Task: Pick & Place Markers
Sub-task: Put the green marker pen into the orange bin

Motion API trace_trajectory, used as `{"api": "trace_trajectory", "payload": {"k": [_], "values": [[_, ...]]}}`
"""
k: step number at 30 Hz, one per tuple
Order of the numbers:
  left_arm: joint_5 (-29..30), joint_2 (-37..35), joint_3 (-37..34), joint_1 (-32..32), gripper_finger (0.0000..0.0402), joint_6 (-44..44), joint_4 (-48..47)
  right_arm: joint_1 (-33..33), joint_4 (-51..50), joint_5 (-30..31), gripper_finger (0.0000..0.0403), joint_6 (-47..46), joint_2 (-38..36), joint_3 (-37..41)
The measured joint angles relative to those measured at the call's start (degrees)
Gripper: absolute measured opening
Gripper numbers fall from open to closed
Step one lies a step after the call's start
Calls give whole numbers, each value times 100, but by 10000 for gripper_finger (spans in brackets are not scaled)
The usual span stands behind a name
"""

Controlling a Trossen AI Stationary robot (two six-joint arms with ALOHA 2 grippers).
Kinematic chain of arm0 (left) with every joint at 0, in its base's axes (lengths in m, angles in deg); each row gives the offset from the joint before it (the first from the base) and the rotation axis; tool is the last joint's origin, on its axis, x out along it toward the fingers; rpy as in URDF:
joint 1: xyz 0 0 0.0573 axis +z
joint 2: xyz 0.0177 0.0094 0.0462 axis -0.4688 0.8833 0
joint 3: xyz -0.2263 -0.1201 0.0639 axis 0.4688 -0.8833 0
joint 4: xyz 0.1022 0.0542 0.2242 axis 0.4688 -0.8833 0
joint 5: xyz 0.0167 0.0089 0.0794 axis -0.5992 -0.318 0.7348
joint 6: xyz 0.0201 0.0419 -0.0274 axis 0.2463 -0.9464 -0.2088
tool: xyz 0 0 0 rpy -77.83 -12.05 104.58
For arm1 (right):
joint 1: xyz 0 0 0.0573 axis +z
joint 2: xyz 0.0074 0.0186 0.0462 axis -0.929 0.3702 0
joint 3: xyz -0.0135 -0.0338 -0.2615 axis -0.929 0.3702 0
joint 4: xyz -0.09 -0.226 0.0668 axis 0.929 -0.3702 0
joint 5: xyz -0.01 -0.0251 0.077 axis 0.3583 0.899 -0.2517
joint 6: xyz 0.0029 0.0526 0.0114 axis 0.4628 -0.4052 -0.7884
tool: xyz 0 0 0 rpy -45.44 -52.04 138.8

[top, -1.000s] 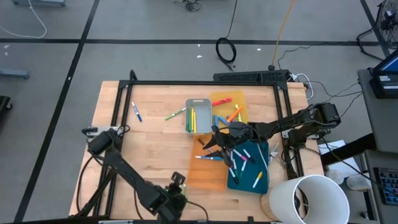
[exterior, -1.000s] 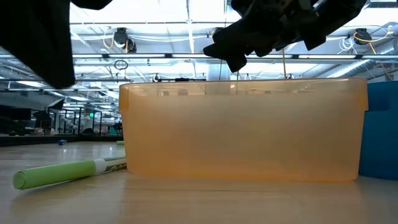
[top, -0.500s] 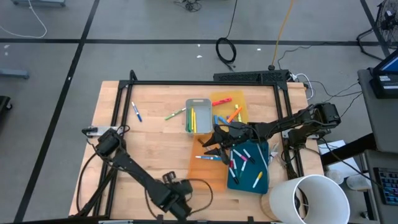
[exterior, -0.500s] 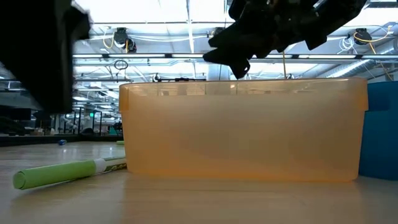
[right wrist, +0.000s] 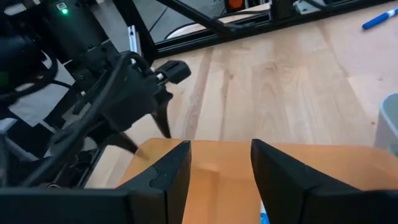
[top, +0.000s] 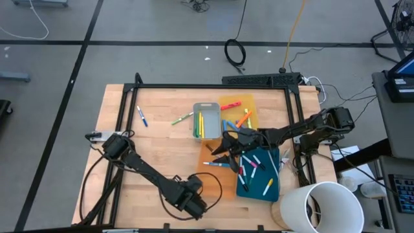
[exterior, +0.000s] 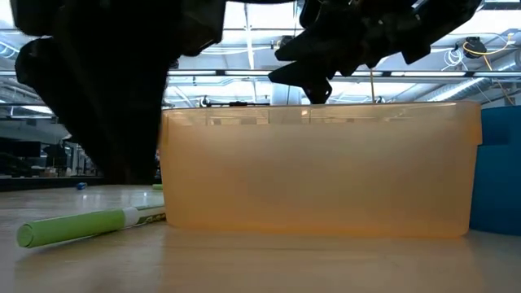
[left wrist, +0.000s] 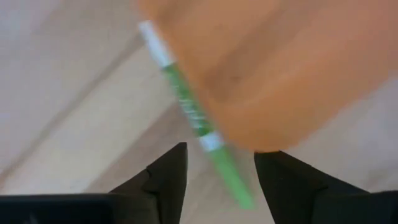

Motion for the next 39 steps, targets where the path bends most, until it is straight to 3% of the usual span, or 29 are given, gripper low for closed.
{"api": "trace_trajectory", "payload": {"k": [5,10,16,24,28,34,39], "values": [[-143,0,-70,-44,197,42,397,123,-70,-5,155,2,0,0],[-396,0,-484,-78,198,454,372,256,-70,-11,155,39,0,0],[-551,-60,-975,-56,198,370,1094,406,-68,-10,155,47,0,0],[-633,-38,-1023,-70,196,179,749,651,-101,-1,155,34,0,0],[-592,-28,-1028,-96,160,100,657,799,-102,-1,155,41,0,0],[-274,-22,-1036,-240,35,-99,410,986,-99,4,155,156,0,0],[-50,-69,-1040,-537,31,20,-215,1042,-98,10,155,157,0,0]]}}
